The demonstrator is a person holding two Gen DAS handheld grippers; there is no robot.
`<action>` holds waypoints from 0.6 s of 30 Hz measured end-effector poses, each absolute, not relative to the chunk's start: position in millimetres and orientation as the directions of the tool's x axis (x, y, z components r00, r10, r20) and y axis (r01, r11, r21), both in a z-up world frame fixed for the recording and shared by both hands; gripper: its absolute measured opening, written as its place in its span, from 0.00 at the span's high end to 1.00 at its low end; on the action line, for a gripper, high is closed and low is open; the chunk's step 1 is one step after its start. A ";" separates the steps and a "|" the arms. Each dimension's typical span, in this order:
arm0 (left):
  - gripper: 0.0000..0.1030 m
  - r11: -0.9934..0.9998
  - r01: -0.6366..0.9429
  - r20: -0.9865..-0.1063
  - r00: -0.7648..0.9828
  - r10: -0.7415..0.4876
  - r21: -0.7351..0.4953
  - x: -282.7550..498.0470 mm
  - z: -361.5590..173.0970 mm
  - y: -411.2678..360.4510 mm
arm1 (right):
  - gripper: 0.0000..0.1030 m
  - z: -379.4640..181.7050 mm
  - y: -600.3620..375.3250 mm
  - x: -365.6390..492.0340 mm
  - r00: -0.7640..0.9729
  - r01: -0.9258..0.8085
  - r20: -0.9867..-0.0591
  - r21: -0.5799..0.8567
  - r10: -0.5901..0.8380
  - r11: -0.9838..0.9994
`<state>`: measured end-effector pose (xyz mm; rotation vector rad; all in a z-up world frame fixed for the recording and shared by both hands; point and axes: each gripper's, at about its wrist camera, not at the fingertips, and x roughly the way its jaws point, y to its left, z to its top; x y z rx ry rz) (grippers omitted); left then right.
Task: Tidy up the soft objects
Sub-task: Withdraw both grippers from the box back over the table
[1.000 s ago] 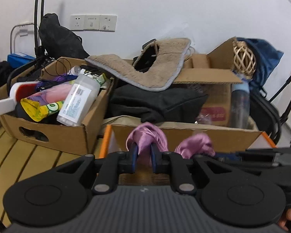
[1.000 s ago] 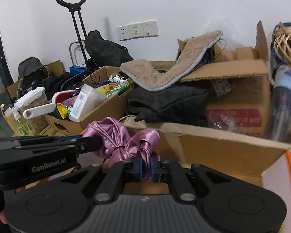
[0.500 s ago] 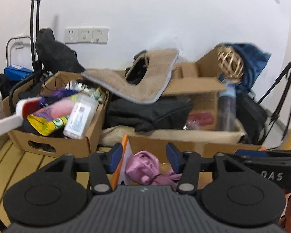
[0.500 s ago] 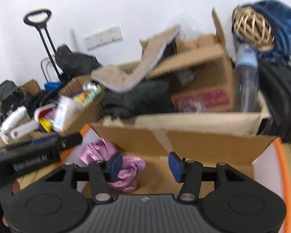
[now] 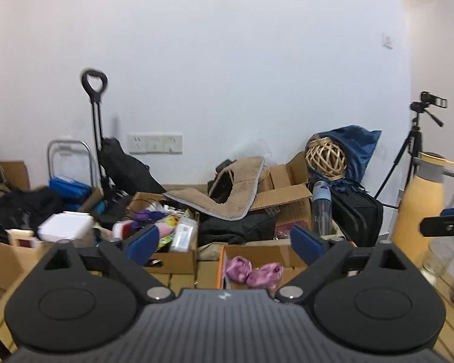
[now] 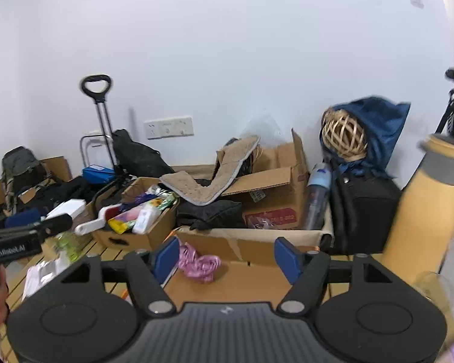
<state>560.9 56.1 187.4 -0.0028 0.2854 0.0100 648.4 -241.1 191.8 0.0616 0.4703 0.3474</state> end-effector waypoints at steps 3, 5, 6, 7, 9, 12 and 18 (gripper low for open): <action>0.01 0.999 0.019 -0.233 0.972 -0.012 0.029 497.9 183.5 58.5 | 0.24 188.4 -252.5 583.8 0.845 -0.341 -0.407 0.092 0.348 0.935; 0.00 0.999 0.036 -0.206 0.978 -0.027 0.040 455.8 180.2 58.8 | 0.21 183.0 -255.8 535.9 0.860 -0.353 -0.378 0.045 0.343 0.934; 0.00 0.998 0.046 -0.188 0.981 -0.037 0.043 436.9 179.3 58.4 | 0.18 181.5 -256.5 513.7 0.869 -0.358 -0.360 0.020 0.341 0.934; 0.00 0.997 0.053 -0.173 0.984 -0.043 0.050 418.2 177.8 57.8 | 0.15 179.8 -256.5 490.5 0.877 -0.365 -0.341 -0.013 0.339 0.931; 0.00 0.997 0.053 -0.150 0.988 -0.044 0.058 385.1 175.0 56.8 | 0.11 177.7 -255.2 452.0 0.891 -0.367 -0.311 -0.059 0.332 0.929; 0.00 0.996 0.058 -0.104 0.993 -0.051 0.063 331.4 166.8 56.7 | 0.08 171.2 -253.6 398.6 0.904 -0.364 -0.275 -0.097 0.327 0.926; 0.00 0.994 0.074 -0.009 0.997 -0.073 0.087 239.3 135.9 57.4 | 0.00 132.3 -253.4 304.7 0.907 -0.367 -0.231 -0.025 0.352 0.930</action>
